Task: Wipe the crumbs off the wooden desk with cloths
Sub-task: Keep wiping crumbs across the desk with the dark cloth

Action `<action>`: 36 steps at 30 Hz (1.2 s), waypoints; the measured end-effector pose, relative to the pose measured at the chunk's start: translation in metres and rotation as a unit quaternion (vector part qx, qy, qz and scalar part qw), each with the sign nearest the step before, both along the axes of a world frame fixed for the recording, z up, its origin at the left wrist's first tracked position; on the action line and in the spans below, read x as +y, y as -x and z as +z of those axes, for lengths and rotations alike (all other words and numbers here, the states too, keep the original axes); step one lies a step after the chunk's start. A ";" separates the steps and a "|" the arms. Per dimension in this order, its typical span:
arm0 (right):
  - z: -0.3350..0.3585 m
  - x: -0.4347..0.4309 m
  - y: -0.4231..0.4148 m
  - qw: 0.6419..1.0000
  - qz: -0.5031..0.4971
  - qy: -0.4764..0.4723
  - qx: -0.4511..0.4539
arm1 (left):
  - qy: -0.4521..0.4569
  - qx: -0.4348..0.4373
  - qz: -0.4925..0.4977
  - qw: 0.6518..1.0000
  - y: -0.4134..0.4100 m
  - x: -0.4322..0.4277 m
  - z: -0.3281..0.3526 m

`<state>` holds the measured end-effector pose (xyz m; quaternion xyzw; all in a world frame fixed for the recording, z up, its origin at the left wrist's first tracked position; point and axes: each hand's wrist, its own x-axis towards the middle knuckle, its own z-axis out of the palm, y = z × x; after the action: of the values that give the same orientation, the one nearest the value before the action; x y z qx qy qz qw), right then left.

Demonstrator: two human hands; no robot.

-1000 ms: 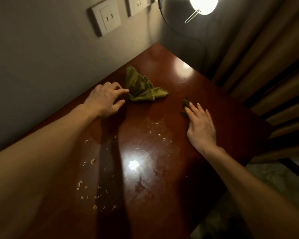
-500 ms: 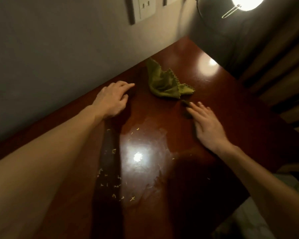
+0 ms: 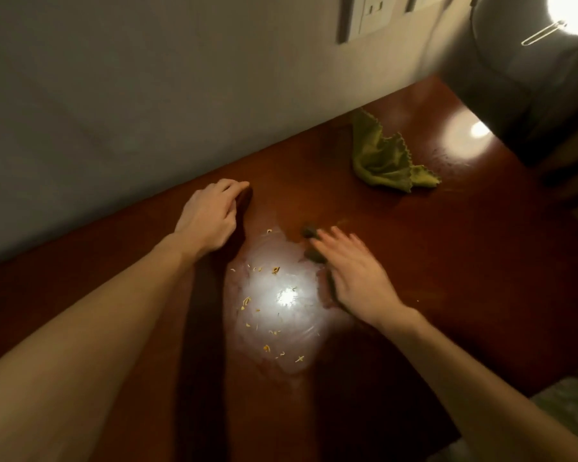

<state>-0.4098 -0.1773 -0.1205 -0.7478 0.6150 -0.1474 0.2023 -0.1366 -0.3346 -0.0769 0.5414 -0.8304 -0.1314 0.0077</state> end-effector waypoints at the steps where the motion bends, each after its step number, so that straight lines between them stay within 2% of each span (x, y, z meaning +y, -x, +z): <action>1: -0.001 -0.002 0.016 1.000 -0.023 0.006 0.000 | 0.012 0.002 0.003 1.000 -0.010 0.004 0.001; 4: -0.006 -0.010 0.052 0.996 -0.085 0.011 0.030 | 0.047 0.013 0.044 0.998 -0.043 0.022 -0.004; 7: -0.005 -0.013 0.026 0.989 -0.139 0.019 0.038 | 0.042 0.006 0.086 0.995 -0.075 0.041 -0.019; 9: -0.005 -0.008 -0.017 0.994 -0.101 0.034 0.019 | 0.024 0.000 0.096 0.995 -0.091 0.051 -0.030; 11: -0.004 0.002 -0.056 1.000 -0.005 0.023 0.021 | 0.018 0.001 0.090 0.996 -0.098 0.058 -0.039; 14: -0.004 -0.005 -0.058 0.997 0.073 0.009 0.029 | 0.006 0.030 0.109 0.994 -0.093 0.067 -0.045; 18: -0.005 -0.042 -0.018 0.999 0.018 0.013 0.047 | 0.046 0.054 0.132 0.989 -0.087 0.075 -0.050; 22: -0.006 -0.091 -0.035 0.997 -0.046 0.011 0.054 | 0.052 0.060 0.132 0.988 -0.091 0.071 -0.056; 25: -0.006 -0.095 -0.064 0.997 0.037 0.012 0.060 | 0.051 0.069 0.132 0.988 -0.092 0.072 -0.058; 29: -0.002 -0.038 -0.067 0.985 0.158 -0.019 0.059 | 0.052 0.080 0.137 0.986 -0.092 0.072 -0.056; 33: 0.006 -0.009 -0.028 0.987 0.146 -0.044 0.045 | 0.060 0.087 0.140 0.984 -0.091 0.072 -0.055; 36: 0.004 -0.022 -0.017 0.996 0.082 -0.026 0.027 | 0.061 0.087 0.142 0.984 -0.091 0.071 -0.057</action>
<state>-0.3931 -0.1994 -0.1166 -0.7940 0.5604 -0.0941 0.2160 -0.0459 -0.2639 -0.1339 0.6389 -0.7476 -0.1250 0.1312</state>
